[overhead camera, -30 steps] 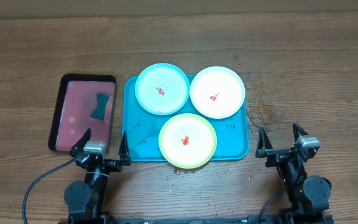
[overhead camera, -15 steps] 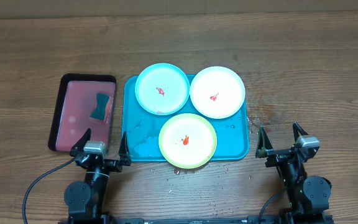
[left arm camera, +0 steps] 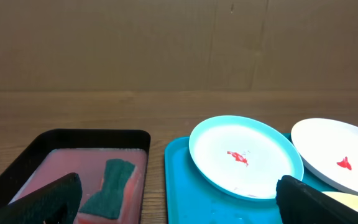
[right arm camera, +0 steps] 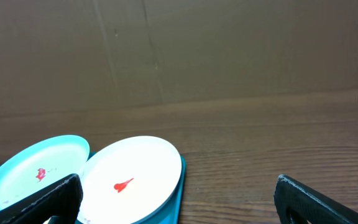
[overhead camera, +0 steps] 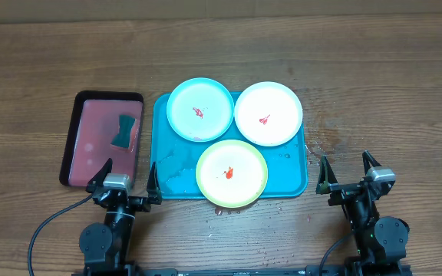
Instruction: Clean dirty plates on tray and stack at the side
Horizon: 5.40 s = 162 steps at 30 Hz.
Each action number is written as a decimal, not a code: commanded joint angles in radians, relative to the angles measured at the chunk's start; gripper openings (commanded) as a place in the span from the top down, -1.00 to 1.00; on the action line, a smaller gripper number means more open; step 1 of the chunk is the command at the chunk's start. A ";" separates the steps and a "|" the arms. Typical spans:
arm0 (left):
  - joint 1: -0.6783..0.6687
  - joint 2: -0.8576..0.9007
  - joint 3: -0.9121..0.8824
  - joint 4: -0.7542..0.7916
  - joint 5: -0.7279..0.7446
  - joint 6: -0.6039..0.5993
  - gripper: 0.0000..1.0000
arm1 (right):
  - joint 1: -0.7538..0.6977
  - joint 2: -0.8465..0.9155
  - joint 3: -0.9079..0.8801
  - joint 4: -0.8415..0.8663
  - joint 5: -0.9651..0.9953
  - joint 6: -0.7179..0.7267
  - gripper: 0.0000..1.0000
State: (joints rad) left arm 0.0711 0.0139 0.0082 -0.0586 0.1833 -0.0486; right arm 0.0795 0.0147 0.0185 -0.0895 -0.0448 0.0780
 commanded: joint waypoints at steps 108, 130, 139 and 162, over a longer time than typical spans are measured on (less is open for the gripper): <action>0.053 1.798 1.054 -0.410 -0.216 0.190 0.88 | 0.006 1.167 0.932 -0.597 -0.376 0.083 -0.77; 0.137 1.465 1.053 -0.584 0.057 0.089 0.92 | 0.109 1.203 0.931 -0.658 -0.375 0.018 -0.79; 0.258 1.322 0.992 -0.592 0.227 0.129 0.92 | 0.140 1.295 0.931 -0.659 -0.371 0.018 -0.79; 0.362 1.318 0.664 -0.032 0.532 -0.020 0.91 | 0.140 1.305 0.931 -0.628 -0.369 0.018 -0.79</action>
State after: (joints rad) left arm 0.4282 1.2808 0.6785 -0.1101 0.5724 -0.0288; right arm 0.2119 1.3212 0.9165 -0.7223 -0.4141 0.1043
